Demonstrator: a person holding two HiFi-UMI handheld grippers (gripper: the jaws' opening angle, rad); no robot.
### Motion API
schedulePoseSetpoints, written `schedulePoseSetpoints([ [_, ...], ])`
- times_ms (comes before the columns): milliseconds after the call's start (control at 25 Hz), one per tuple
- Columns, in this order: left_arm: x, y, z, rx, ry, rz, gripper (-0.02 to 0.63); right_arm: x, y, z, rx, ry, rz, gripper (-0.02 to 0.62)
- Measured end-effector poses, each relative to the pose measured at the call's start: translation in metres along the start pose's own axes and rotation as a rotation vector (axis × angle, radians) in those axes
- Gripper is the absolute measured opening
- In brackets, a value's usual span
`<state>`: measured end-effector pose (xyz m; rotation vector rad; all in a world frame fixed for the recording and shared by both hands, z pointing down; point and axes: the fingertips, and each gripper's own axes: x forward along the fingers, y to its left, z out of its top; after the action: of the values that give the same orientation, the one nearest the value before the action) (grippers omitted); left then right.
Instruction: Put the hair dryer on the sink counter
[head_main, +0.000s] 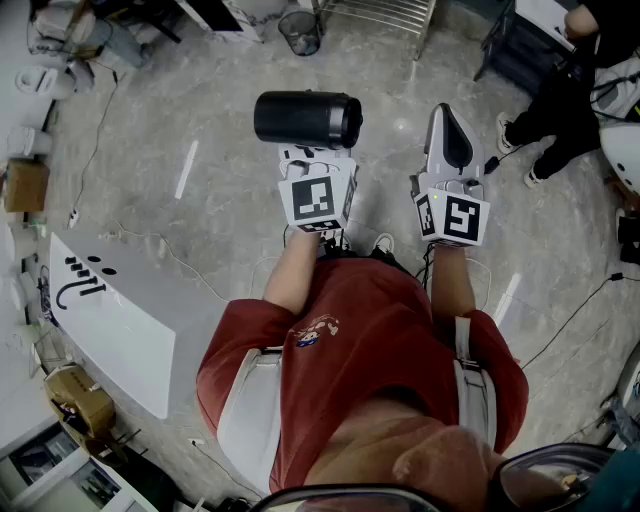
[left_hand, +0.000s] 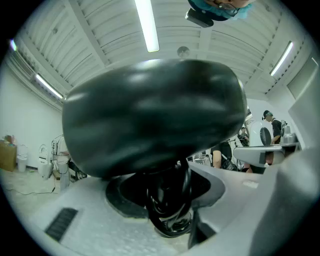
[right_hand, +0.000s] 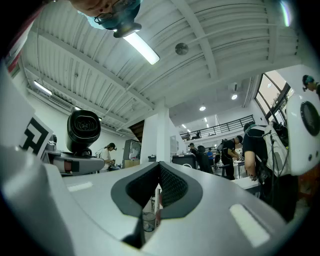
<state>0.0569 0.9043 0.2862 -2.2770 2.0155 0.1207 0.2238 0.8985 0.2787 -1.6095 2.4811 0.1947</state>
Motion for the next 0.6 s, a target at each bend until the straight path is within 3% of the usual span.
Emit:
schedulePoseSetpoints([
  [600,-0.006,-0.077,0.005,0.022,-0.021,0.017,0.199,-0.043,-0.066,0.006,0.014,-0.026,0.003,0.000],
])
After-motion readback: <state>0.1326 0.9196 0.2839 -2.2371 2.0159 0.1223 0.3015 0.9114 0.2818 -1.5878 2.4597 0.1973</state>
